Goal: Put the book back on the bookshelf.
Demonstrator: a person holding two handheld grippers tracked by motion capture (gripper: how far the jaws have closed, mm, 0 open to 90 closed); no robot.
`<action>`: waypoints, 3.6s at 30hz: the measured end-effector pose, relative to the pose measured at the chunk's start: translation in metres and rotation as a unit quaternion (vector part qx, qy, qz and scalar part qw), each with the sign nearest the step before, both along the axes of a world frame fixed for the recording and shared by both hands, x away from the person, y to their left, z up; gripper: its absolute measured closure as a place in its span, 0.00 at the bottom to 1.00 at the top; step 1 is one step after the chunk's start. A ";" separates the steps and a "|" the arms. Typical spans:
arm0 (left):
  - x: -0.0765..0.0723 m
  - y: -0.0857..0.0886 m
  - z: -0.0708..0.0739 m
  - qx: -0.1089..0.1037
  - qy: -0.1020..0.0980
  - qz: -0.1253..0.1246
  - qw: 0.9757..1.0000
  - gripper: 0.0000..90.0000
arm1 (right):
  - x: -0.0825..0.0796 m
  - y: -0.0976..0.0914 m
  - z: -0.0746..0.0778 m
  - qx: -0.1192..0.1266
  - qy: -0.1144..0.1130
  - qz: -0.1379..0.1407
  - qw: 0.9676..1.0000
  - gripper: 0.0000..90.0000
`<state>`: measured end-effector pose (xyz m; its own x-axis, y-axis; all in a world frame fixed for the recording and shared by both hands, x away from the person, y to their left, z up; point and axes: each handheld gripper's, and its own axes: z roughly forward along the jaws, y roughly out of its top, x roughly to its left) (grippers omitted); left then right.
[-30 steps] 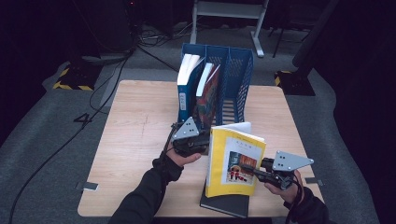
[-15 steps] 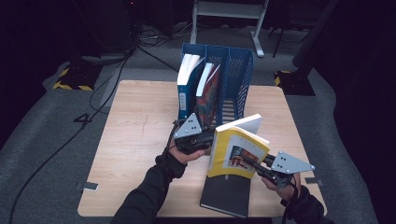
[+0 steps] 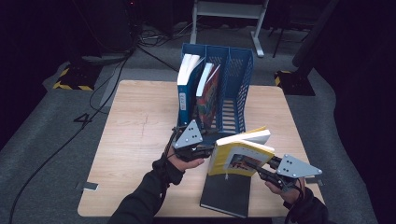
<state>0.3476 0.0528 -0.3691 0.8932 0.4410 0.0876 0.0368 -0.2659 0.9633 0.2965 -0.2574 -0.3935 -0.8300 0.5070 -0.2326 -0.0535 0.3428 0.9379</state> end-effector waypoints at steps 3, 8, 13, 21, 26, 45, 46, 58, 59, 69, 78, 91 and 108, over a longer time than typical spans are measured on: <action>-0.004 0.002 -0.001 0.007 -0.001 0.004 1.000 0.65 | -0.001 -0.003 0.002 -0.001 0.000 0.003 1.000 0.87; -0.010 0.008 -0.009 0.036 -0.005 0.017 0.999 0.65 | -0.002 -0.009 0.002 0.007 0.005 0.013 1.000 0.88; -0.012 0.013 -0.023 0.064 0.009 0.009 0.998 0.65 | -0.003 -0.010 0.002 0.006 0.007 0.014 1.000 0.89; -0.015 0.018 -0.041 0.115 0.027 0.015 0.993 0.64 | -0.006 -0.010 0.003 0.000 0.008 0.019 1.000 0.91; -0.022 0.019 -0.047 0.132 0.036 0.006 0.991 0.61 | -0.007 -0.009 0.003 -0.002 0.007 0.018 1.000 0.91; -0.027 -0.024 -0.051 0.110 0.050 -0.022 0.992 0.50 | -0.014 -0.013 0.002 -0.007 0.007 0.000 1.000 0.83; -0.026 -0.025 -0.049 0.099 0.051 -0.016 0.994 0.50 | -0.014 -0.014 0.003 -0.005 0.008 0.003 1.000 0.83; -0.024 -0.032 -0.010 0.025 0.017 -0.034 0.999 0.56 | -0.016 -0.020 0.006 -0.001 0.003 -0.013 1.000 0.72; -0.024 -0.033 -0.008 0.018 0.015 -0.041 0.999 0.56 | -0.016 -0.019 0.006 -0.002 0.003 -0.015 1.000 0.72; -0.023 -0.038 0.009 -0.005 0.009 -0.049 0.999 0.58 | -0.015 -0.018 0.004 -0.008 0.010 -0.017 1.000 0.67; -0.022 -0.041 0.014 -0.008 0.010 -0.056 0.998 0.64 | -0.014 -0.018 0.003 -0.014 0.013 -0.021 1.000 0.60; -0.023 -0.040 0.015 0.000 0.004 -0.065 0.998 0.83 | -0.013 -0.038 -0.010 -0.032 0.038 -0.042 0.998 0.53; -0.031 -0.042 0.017 0.018 -0.004 -0.064 0.998 0.83 | 0.028 -0.078 -0.074 -0.071 0.135 -0.117 0.981 0.49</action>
<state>0.3167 0.0106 -0.3519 0.9412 0.3201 0.1084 -0.0067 -0.3032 0.9529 0.3243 -0.3351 -0.4675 -0.7362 0.6690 -0.1022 0.2867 0.4450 0.8484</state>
